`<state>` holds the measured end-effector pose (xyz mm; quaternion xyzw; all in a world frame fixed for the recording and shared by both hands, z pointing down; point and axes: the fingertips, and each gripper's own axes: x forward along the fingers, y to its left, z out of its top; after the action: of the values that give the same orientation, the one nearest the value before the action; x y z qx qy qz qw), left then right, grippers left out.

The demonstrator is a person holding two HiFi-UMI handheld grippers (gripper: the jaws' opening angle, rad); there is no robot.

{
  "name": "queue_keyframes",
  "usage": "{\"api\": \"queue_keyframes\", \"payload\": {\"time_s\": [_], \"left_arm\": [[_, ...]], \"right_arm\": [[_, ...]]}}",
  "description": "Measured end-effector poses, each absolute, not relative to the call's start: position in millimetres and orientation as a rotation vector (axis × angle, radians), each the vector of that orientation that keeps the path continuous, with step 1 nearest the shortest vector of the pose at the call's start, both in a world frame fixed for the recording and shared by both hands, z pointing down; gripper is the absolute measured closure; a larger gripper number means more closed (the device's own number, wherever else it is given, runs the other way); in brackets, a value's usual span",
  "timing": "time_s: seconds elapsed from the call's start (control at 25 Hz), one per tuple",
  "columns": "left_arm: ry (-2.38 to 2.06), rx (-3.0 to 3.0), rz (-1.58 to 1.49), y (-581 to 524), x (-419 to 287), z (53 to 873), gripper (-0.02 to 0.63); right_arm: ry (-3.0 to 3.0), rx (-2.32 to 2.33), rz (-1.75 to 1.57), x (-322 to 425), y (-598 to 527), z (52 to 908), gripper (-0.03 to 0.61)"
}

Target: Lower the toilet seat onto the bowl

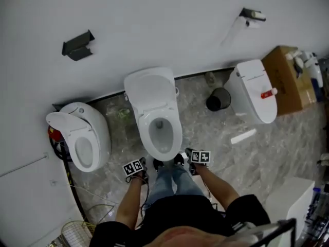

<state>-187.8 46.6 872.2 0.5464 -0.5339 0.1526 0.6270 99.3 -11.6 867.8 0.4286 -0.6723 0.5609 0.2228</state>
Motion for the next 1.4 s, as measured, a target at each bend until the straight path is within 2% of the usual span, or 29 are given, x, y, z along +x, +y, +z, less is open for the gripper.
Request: {"api": "queue_keyframes", "payload": {"time_s": [0.2,0.4,0.6,0.8,1.0,1.24,1.4], "left_arm": [[-1.327,1.471,0.246,-29.6,-184.6,783.4,0.604],[-1.435,1.721,0.199,-54.3,-171.3,678.4,0.604],[-1.614,1.932,0.171,-56.4,-170.6,568.8,0.606],[-1.801,2.058,0.081,-48.4,-174.3,460.0,0.606],[-1.983,2.221,-0.011,-39.1,-179.9,372.2,0.606],[-2.117,2.253,-0.070,-30.9,-188.5,347.7,0.606],[-2.081,2.266,-0.075,-31.8,-183.0,352.2,0.606]], "right_arm": [[-2.139,1.260,1.239,92.6,-93.1,769.9,0.560],[-2.389,1.277,0.832,77.6,-111.6,651.8,0.560],[-2.563,1.371,0.538,72.3,-106.6,538.2,0.560],[-2.705,1.550,0.501,89.0,-93.0,445.5,0.561],[-2.749,1.671,0.172,96.7,-79.2,356.8,0.561],[-2.770,1.670,-0.092,87.0,-75.3,332.2,0.561],[-2.741,1.680,-0.093,84.8,-81.8,345.9,0.561]]}}
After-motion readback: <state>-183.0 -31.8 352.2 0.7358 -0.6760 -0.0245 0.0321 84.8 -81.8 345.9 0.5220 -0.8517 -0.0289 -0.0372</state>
